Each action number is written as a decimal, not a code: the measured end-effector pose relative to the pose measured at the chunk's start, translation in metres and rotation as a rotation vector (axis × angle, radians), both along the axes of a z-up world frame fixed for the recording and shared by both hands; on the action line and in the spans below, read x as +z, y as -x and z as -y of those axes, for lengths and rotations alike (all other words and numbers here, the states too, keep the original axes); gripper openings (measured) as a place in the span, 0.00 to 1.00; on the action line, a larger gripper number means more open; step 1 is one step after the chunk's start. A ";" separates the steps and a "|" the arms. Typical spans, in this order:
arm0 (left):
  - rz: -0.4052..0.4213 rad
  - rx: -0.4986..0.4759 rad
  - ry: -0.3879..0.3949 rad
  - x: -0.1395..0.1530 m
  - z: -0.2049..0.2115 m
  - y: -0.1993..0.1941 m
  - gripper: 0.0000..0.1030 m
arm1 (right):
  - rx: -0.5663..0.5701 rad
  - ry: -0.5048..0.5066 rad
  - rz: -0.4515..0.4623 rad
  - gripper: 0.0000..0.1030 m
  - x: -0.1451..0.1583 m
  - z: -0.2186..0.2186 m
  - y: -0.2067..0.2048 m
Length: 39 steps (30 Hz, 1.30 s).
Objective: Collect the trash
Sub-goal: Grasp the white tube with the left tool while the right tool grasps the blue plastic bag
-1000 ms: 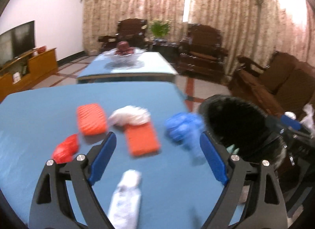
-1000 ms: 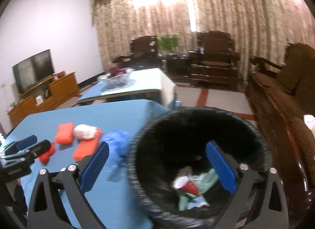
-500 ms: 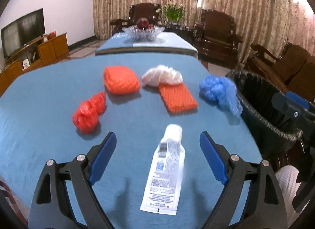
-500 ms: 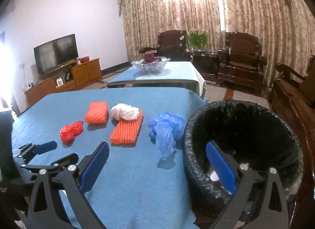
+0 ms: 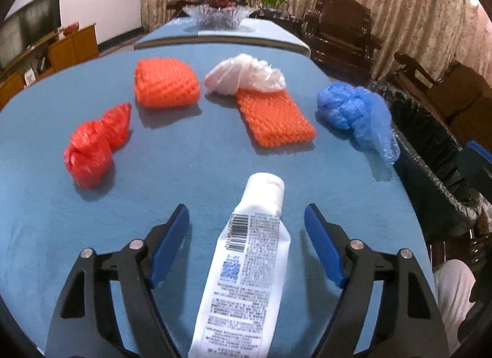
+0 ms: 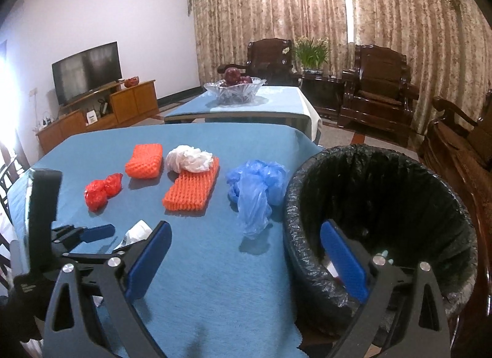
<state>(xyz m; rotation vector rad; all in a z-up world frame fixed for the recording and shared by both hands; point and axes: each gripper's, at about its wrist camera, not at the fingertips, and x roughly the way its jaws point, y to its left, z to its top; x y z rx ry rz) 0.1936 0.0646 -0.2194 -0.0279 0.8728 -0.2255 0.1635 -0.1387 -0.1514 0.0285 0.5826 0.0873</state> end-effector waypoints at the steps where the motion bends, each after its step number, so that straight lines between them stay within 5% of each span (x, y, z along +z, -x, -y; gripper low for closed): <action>1: -0.014 0.003 0.006 -0.003 0.000 -0.001 0.64 | 0.001 0.000 -0.001 0.92 -0.001 0.000 -0.001; 5: 0.007 -0.005 -0.005 -0.002 0.001 0.002 0.39 | 0.004 0.001 -0.010 0.92 -0.004 -0.002 -0.005; 10: 0.017 0.021 0.024 0.005 -0.006 0.004 0.34 | 0.021 0.000 -0.013 0.90 -0.005 -0.008 -0.010; 23: 0.102 0.117 0.036 0.042 -0.037 -0.004 0.32 | 0.031 0.004 -0.071 0.57 -0.020 -0.028 -0.056; 39: 0.125 0.111 0.052 0.045 -0.033 -0.033 0.32 | 0.007 0.067 -0.186 0.42 -0.048 -0.022 -0.112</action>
